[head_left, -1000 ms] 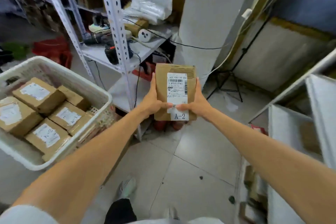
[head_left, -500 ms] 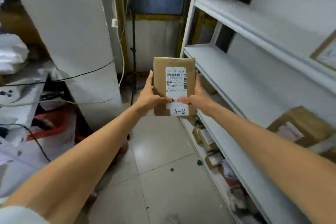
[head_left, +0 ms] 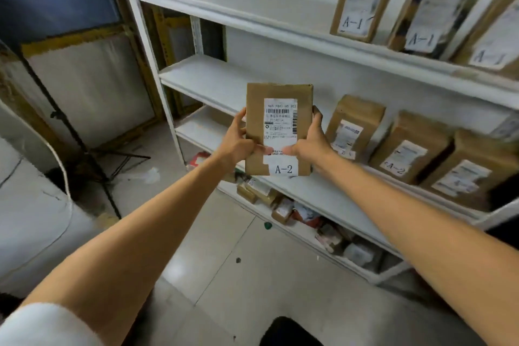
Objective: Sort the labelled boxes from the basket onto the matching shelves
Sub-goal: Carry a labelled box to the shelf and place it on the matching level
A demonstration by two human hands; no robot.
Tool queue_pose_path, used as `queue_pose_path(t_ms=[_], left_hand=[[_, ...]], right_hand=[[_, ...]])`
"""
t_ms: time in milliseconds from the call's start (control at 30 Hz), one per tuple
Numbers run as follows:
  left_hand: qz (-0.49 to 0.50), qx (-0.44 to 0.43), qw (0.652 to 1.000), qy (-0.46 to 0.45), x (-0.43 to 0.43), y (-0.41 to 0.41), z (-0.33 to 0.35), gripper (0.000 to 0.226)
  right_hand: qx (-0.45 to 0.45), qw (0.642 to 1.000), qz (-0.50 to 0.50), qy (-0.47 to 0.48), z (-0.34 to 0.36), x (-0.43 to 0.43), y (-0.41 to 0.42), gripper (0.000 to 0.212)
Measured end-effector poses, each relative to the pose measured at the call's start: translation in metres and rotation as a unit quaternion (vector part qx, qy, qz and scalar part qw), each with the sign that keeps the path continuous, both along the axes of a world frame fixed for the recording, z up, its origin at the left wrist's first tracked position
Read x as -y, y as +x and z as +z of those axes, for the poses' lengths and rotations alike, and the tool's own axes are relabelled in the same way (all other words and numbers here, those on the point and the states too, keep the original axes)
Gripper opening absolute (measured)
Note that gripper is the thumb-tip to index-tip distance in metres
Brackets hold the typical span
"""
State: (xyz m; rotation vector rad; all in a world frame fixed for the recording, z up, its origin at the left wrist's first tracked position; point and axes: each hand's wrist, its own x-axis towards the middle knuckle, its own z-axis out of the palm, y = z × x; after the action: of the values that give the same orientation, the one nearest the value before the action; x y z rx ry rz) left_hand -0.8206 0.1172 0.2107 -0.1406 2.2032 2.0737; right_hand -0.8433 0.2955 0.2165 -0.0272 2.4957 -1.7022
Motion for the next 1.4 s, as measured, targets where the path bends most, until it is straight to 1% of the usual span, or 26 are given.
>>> queue_pose_path(t_ms=[67,167,233,367,467,533,600,667,700,800,833,900,933,1000,1067,1133,1167,1267,1333,1400], left_hand=[[-0.008,0.012,1.0,0.006,-0.011,-0.012,-0.006,0.106],[-0.022,0.033,0.999,0.032,-0.016,-0.036,-0.004,0.094],[-0.024,0.05,0.997,0.045,-0.019,-0.055,0.002,0.091],[-0.044,0.059,0.997,0.026,-0.018,-0.091,0.008,0.088],[-0.076,0.051,0.996,0.014,-0.016,-0.117,0.001,0.087],[-0.089,0.052,0.995,0.013,-0.014,-0.133,-0.005,0.087],[-0.095,0.056,0.994,0.008,-0.013,-0.147,-0.013,0.085],[-0.101,0.062,0.993,-0.009,-0.015,-0.16,-0.022,0.08],[-0.104,0.066,0.992,-0.015,-0.016,-0.166,-0.025,0.078],[-0.115,0.066,0.991,-0.027,-0.02,-0.187,-0.035,0.077],[-0.123,0.069,0.99,-0.023,-0.022,-0.197,-0.039,0.08],[-0.136,0.07,0.988,-0.012,-0.024,-0.214,-0.044,0.088],[-0.145,0.07,0.987,-0.008,-0.025,-0.221,-0.044,0.092],[-0.154,0.068,0.986,-0.012,-0.027,-0.236,-0.045,0.094],[-0.164,0.063,0.984,-0.042,-0.028,-0.257,-0.048,0.092],[-0.192,0.051,0.977,-0.079,-0.027,-0.289,-0.067,0.098],[-0.206,0.042,0.974,-0.083,-0.027,-0.301,-0.073,0.1],[-0.222,0.028,0.974,-0.036,-0.032,-0.308,-0.053,0.093],[-0.243,0.038,0.969,0.0,-0.036,-0.319,-0.054,0.088],[-0.249,0.049,0.967,0.009,-0.04,-0.331,-0.063,0.082]], right_hand=[[0.019,1.0,-0.015,-0.008,0.0,-0.01,-0.008,0.115],[0.044,0.998,-0.027,-0.021,-0.002,-0.018,-0.027,0.121],[0.047,0.998,-0.031,-0.03,-0.005,-0.02,-0.041,0.123],[0.038,0.998,-0.029,-0.046,-0.011,-0.023,-0.074,0.12],[0.033,0.998,-0.012,-0.05,-0.016,-0.026,-0.098,0.107],[0.038,0.998,-0.012,-0.047,-0.025,-0.029,-0.114,0.093],[0.038,0.998,-0.031,-0.04,-0.032,-0.032,-0.128,0.076],[0.051,0.996,-0.06,-0.044,-0.04,-0.034,-0.14,0.067],[0.058,0.995,-0.072,-0.049,-0.043,-0.035,-0.144,0.067],[0.058,0.994,-0.089,-0.02,-0.049,-0.034,-0.156,0.086],[0.062,0.994,-0.092,-0.008,-0.05,-0.035,-0.161,0.083],[0.068,0.993,-0.1,0.007,-0.051,-0.037,-0.175,0.067],[0.073,0.992,-0.104,0.009,-0.051,-0.038,-0.181,0.064],[0.082,0.989,-0.118,0.012,-0.05,-0.037,-0.193,0.065],[0.082,0.987,-0.139,0.008,-0.048,-0.036,-0.202,0.067],[0.079,0.983,-0.165,0.025,-0.049,-0.036,-0.211,0.066],[0.072,0.981,-0.175,0.045,-0.051,-0.036,-0.215,0.064],[0.071,0.97,-0.211,0.097,-0.055,-0.033,-0.229,0.064],[0.096,0.964,-0.223,0.109,-0.056,-0.029,-0.235,0.075],[0.123,0.961,-0.223,0.106,-0.058,-0.025,-0.239,0.1]])
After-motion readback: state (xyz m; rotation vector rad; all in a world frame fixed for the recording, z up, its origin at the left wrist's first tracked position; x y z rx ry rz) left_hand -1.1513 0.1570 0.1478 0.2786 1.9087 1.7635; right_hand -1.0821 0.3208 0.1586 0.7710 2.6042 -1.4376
